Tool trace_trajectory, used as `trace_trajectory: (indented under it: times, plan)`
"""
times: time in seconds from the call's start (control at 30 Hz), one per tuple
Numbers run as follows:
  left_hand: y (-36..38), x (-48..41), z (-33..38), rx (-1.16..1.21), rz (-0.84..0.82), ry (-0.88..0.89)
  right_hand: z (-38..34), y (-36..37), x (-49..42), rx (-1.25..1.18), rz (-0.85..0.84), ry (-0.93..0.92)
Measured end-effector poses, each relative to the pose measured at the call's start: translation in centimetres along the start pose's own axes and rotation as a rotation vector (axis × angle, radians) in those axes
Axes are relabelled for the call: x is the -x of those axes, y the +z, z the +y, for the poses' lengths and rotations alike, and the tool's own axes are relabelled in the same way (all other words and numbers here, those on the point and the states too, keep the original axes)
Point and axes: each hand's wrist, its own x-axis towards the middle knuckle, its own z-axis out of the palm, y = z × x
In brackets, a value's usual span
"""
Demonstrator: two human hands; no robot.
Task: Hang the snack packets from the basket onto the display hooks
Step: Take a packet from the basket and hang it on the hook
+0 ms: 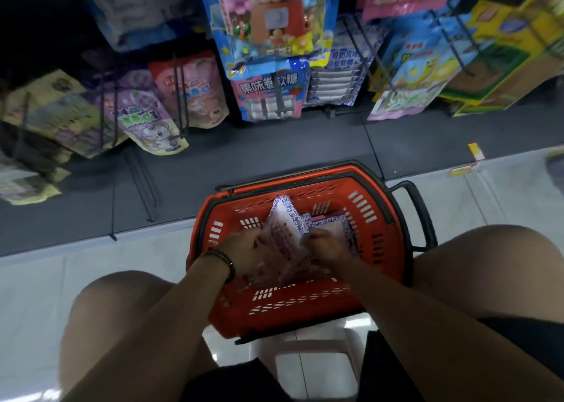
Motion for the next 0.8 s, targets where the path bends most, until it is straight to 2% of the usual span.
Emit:
trace_trajectory:
  times: [0.2, 0.3, 0.37, 0.47, 0.53, 0.6, 0.7, 0.8]
  plan:
    - [-0.9, 2.9, 0.5, 0.192, 0.164, -0.067, -4.9, -4.5, 5.2, -0.202, -0.037, -0.148]
    - [-2.2, 5.7, 0.6, 0.214, 0.254, 0.073, -7.0, -6.1, 8.9, -0.267, -0.215, -0.163]
    - [-3.3, 7.8, 1.4, 0.299, 0.243, 0.197, -8.1, -7.4, 10.6, -0.329, -0.271, -0.211]
    - [-4.2, 11.1, 3.5, 0.448, 0.184, 0.321, -10.5, -8.5, 13.5, -0.376, -0.277, -0.262]
    - [-4.0, 12.5, 4.5, 0.584, 0.223, 0.366, -12.1, -8.9, 15.0, -0.380, -0.278, -0.338]
    - [-3.3, 13.5, 5.4, 0.719, 0.330, 0.348, -13.5, -9.2, 16.3, -0.424, -0.233, -0.388]
    - [-2.1, 14.5, 6.5, 0.903, 0.466, 0.306, -14.1, -9.2, 17.6, -0.527, -0.261, -0.439]
    - [-1.3, 15.0, 8.6, 1.064, 0.543, 0.271, -13.3, -8.7, 19.1, -0.400, -0.256, -0.491]
